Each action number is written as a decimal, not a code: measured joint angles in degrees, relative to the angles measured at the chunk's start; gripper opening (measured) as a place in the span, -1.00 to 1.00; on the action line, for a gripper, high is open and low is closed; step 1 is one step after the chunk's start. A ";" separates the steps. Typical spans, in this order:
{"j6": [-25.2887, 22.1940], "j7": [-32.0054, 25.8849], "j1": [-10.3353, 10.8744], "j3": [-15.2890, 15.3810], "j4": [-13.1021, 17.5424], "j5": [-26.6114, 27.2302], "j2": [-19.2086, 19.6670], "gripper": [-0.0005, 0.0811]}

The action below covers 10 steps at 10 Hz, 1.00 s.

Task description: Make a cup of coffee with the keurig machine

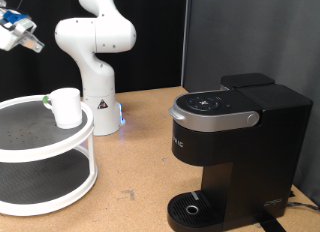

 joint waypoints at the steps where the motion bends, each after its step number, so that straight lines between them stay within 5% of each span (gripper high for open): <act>1: 2.04 -0.16 -1.16 -0.12 -1.22 -0.35 -0.21 -0.99; 10: 18.82 -9.34 -2.09 -5.66 -14.08 -0.41 0.27 -0.96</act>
